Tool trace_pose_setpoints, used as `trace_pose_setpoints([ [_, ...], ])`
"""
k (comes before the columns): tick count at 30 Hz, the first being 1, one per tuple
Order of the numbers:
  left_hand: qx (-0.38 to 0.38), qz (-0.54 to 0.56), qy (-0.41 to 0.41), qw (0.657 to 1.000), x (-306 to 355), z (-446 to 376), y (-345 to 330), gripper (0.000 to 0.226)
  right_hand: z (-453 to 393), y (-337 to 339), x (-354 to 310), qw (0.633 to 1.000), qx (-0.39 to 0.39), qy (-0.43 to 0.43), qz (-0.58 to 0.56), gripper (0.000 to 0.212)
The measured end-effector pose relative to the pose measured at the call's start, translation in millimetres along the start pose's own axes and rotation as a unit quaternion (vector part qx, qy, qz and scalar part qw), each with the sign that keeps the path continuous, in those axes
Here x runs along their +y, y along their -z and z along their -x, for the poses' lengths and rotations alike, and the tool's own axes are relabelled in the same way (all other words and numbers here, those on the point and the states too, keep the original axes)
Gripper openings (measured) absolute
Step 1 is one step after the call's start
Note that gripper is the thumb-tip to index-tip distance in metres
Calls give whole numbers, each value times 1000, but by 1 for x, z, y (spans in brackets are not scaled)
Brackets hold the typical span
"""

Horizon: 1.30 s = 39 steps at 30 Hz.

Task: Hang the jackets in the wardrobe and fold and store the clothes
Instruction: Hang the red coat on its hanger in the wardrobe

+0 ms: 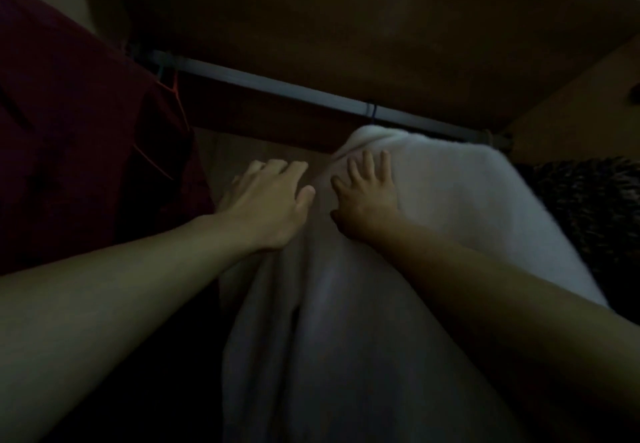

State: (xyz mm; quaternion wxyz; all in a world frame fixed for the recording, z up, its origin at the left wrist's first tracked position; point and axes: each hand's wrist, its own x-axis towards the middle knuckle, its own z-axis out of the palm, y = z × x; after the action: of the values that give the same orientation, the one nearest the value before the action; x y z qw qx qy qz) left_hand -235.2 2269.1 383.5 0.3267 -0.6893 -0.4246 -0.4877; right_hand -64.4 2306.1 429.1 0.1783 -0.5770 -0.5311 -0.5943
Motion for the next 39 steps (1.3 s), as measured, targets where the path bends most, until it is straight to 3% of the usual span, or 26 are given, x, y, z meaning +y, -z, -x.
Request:
trace_pose_setpoints([
  [7, -36, 85, 13, 996, 36, -45, -75, 63, 9, -39, 47, 999, 25, -26, 31, 78],
  [10, -58, 94, 57, 992, 46, -62, -109, 77, 10, -56, 64, 998, 31, -25, 47, 78],
  [16, -49, 192, 134, 971, 67, -93, -148, 71, 12, -69, 91, 998, 24, -11, 63, 78],
  [29, -98, 316, 5, 944, 179, -136, -235, 70, 49, -87, 196, 983, -49, -27, 173, 78],
  [39, -146, 311, -9, 939, 252, -135, -277, 65, 81, -120, 248, 970, -42, -10, 239, 76],
])
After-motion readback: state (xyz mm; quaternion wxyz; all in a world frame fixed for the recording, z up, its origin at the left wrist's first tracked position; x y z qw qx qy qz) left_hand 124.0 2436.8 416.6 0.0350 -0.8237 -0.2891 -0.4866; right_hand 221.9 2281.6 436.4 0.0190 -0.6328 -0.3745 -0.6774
